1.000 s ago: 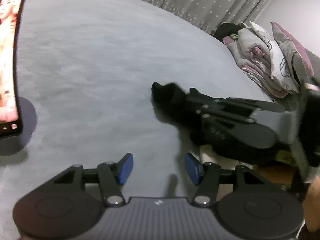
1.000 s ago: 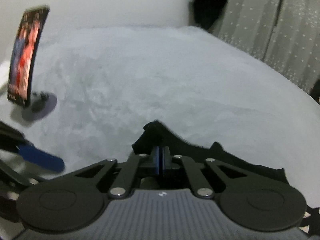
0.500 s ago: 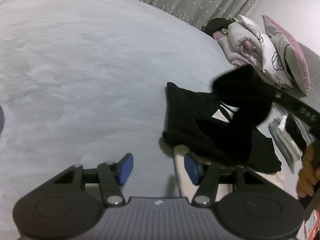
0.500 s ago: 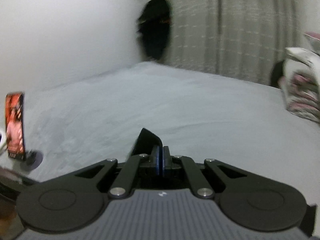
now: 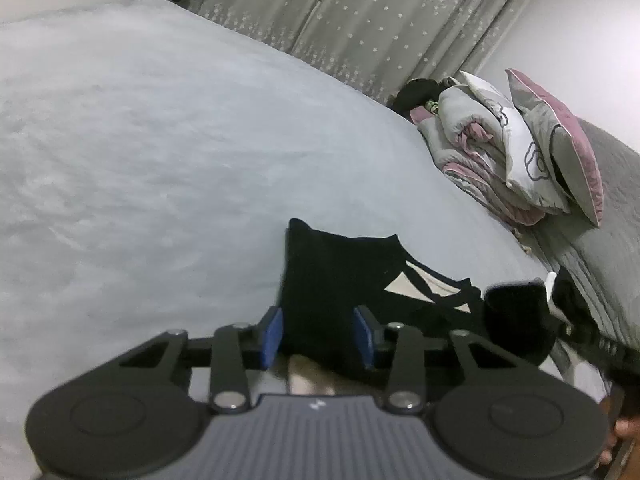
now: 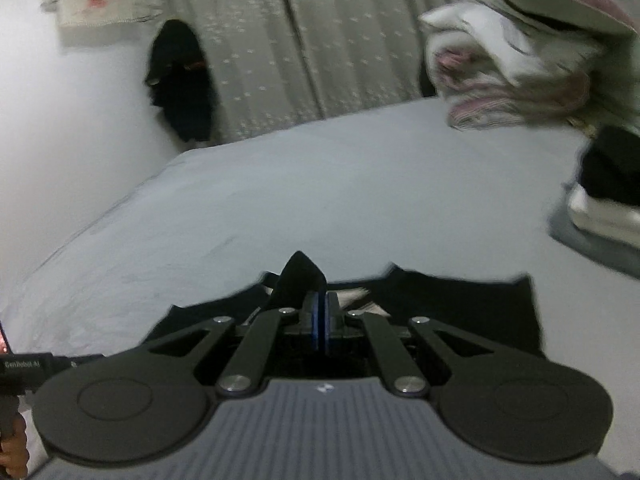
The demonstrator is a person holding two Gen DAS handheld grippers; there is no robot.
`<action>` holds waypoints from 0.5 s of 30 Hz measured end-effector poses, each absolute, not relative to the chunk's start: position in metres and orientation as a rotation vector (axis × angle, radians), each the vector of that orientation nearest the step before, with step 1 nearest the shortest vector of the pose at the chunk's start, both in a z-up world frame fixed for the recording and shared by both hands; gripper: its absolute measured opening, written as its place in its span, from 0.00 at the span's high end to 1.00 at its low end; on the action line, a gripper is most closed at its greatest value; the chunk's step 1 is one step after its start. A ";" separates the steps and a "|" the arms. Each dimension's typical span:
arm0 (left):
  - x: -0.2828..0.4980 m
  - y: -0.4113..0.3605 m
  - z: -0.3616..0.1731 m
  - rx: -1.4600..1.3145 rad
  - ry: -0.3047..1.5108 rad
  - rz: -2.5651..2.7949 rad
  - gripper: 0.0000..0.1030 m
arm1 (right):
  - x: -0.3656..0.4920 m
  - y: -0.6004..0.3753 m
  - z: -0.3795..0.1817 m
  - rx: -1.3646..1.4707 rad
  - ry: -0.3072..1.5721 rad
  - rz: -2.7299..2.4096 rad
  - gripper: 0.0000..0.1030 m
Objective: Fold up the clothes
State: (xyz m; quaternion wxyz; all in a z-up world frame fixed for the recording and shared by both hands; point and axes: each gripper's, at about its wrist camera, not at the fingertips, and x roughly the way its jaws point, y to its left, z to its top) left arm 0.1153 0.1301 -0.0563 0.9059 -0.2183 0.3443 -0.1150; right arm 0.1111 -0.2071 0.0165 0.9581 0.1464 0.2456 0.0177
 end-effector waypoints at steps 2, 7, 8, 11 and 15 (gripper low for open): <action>0.117 0.125 -0.056 -0.450 0.710 -0.241 0.63 | 0.105 -0.221 0.011 0.325 0.520 0.019 0.98; 0.123 0.104 -0.057 -0.435 0.709 -0.263 0.63 | 0.087 -0.246 -0.008 0.418 0.602 -0.047 0.98; 0.124 0.100 -0.057 -0.431 0.709 -0.269 0.63 | 0.086 -0.250 -0.012 0.444 0.641 -0.066 0.98; 0.127 0.085 -0.058 -0.415 0.714 -0.297 0.63 | 0.087 -0.258 -0.017 0.511 0.736 -0.098 0.96; 0.131 0.067 -0.063 -0.377 0.737 -0.320 0.63 | 0.085 -0.260 -0.011 0.460 0.771 -0.104 0.83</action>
